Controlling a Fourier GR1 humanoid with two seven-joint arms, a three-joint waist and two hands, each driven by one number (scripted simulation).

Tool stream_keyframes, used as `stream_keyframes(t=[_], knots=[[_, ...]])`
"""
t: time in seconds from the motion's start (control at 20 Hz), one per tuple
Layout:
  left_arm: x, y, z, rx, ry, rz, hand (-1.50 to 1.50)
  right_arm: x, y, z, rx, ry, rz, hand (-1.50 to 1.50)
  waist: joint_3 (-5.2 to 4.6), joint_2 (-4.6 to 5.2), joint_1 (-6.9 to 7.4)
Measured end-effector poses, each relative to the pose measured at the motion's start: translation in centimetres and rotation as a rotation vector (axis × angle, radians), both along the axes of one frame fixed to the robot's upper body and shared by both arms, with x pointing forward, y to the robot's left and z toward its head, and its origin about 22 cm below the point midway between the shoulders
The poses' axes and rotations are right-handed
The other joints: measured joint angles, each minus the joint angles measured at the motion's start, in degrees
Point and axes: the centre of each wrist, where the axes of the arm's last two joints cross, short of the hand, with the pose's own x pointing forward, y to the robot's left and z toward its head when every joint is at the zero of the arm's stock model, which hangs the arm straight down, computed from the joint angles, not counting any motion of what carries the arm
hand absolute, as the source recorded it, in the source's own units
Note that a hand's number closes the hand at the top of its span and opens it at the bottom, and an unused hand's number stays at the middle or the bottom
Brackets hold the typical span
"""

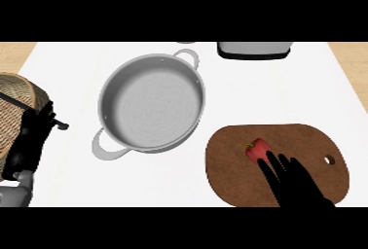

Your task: Pick the bell pepper from the cutting board and place it in the pot

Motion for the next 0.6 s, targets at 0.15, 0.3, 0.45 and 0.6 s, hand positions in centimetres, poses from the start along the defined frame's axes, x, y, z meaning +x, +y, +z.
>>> stream_keyframes(t=[0.15,0.3,0.45,0.6], knots=[[0.2,0.1,-0.1,-0.003,-0.001,-0.007,0.00,0.7,1.1,0.6,-0.021,0.030,-0.040,-1.50,0.08,0.00,0.02],[0.1,0.2,0.0,0.000,0.000,-0.007,0.00,2.1,1.1,0.3,-0.023,0.043,-0.065,-1.50,0.13,-0.01,0.02],[0.3,-0.2,0.0,-0.003,0.002,-0.004,0.00,3.5,1.0,-0.4,-0.024,0.058,-0.081,-1.50,0.15,0.00,0.03],[0.3,-0.2,-0.1,-0.006,0.002,0.001,0.00,4.3,1.2,-1.2,-0.035,0.069,-0.094,-1.50,0.16,0.00,-0.01]])
